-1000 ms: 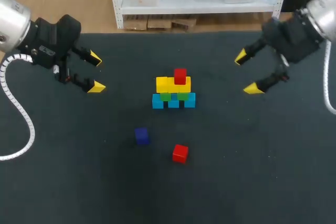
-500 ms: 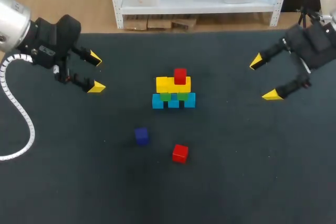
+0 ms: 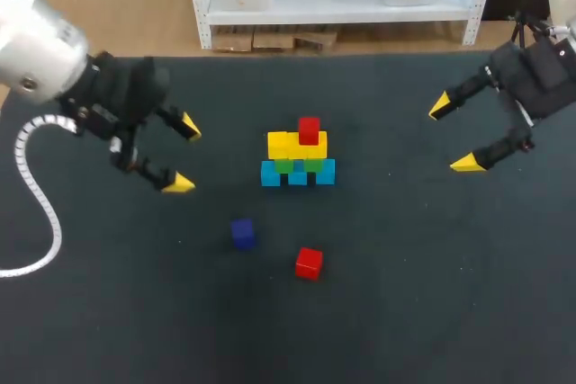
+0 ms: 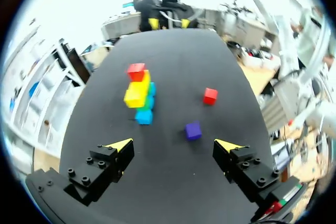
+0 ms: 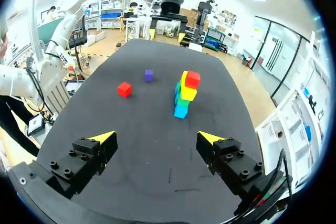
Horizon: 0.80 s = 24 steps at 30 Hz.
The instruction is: Place the blue cubes, place green cubes on the blue cubes, place the yellow cubes on the green cubes, then place the red cubes on the yellow cubes, and place purple cube on the red cubes.
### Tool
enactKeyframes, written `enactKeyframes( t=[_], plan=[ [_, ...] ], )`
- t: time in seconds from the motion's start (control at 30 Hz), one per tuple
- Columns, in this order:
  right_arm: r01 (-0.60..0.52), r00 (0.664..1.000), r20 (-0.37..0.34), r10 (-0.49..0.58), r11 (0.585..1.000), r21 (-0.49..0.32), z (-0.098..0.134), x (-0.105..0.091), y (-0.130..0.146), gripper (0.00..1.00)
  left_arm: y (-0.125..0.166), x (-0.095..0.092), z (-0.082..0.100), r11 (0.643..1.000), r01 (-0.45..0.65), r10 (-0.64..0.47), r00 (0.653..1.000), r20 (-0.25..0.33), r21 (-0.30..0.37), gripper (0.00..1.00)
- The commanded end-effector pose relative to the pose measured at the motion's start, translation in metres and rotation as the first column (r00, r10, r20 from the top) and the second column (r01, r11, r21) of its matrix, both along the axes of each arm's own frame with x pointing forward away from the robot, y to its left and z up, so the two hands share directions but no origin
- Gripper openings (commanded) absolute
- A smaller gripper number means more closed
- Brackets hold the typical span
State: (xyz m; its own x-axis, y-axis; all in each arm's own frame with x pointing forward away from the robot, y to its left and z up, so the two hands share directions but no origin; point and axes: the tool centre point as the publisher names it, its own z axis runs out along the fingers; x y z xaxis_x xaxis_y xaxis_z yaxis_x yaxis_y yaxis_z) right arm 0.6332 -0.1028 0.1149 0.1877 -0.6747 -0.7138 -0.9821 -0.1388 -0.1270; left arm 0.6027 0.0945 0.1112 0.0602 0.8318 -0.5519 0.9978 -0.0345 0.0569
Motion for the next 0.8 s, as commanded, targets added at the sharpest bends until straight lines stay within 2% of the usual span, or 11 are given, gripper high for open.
enactKeyframes(
  t=[0.03, 0.27, 0.57, 0.63, 0.67, 0.73, 0.8],
  plan=[
    [-0.001, 1.0, 0.001, 0.001, 1.0, 0.003, 0.0, 0.0, 0.0, 1.0, -0.023, -0.004, -0.005, 0.992, 0.084, -0.085, 0.996, 0.01, 0.099, 1.0],
    [-0.001, 1.0, 0.001, 0.001, 1.0, 0.003, 0.0, 0.0, 0.0, 1.0, -0.053, -0.027, -0.021, 0.983, 0.136, -0.139, 0.99, 0.01, 0.122, 1.0],
    [-0.001, 1.0, 0.001, 0.001, 1.0, 0.003, 0.0, 0.0, 0.0, 1.0, -0.071, -0.048, -0.041, 0.989, 0.071, -0.075, 0.997, 0.024, 0.131, 1.0],
    [-0.001, 1.0, 0.001, 0.001, 1.0, 0.003, 0.0, 0.0, 0.0, 1.0, -0.074, -0.053, -0.046, 0.985, 0.055, -0.061, 0.997, 0.036, 0.161, 1.0],
    [-0.001, 1.0, 0.001, 0.001, 1.0, 0.003, 0.0, 0.0, 0.0, 1.0, -0.075, -0.055, -0.047, 0.989, 0.051, -0.055, 0.998, 0.027, 0.139, 1.0],
    [-0.001, 1.0, 0.001, 0.001, 1.0, 0.003, 0.0, 0.0, 0.0, 1.0, -0.08, -0.063, -0.053, 0.978, 0.049, -0.061, 0.997, 0.05, 0.202, 1.0],
    [-0.001, 1.0, 0.001, 0.001, 1.0, 0.003, 0.0, 0.0, 0.0, 1.0, -0.084, -0.069, -0.057, 0.978, 0.051, -0.062, 0.997, 0.049, 0.203, 1.0]
  ],
)
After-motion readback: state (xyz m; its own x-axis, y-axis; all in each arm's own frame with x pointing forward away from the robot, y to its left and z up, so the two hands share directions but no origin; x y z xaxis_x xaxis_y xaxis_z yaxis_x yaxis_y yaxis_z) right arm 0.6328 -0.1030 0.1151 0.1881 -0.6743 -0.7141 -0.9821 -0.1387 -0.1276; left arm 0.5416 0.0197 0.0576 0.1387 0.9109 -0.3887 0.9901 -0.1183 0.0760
